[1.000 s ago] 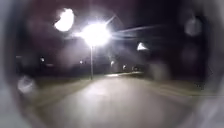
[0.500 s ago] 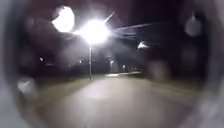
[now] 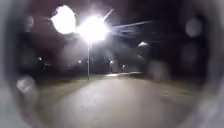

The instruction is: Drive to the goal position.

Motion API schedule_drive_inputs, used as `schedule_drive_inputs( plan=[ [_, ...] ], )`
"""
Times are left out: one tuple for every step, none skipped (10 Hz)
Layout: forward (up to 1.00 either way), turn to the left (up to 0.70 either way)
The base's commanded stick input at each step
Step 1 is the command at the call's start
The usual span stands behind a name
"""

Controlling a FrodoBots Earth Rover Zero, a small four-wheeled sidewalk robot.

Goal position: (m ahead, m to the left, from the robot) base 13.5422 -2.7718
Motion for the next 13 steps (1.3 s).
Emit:
schedule_drive_inputs(
  plan=[
    [1.0,0.04],
    [1.0,0.03],
    [1.0,0.03],
    [1.0,0.03],
    [1.0,0.03],
    [1.0,0.03],
    [1.0,0.04],
    [1.0,0.07],
    [1.0,0.1],
    [1.0,0.1],
    [1.0,0.1],
    [1.0,0.03],
    [1.0,0.03]
  ],
)
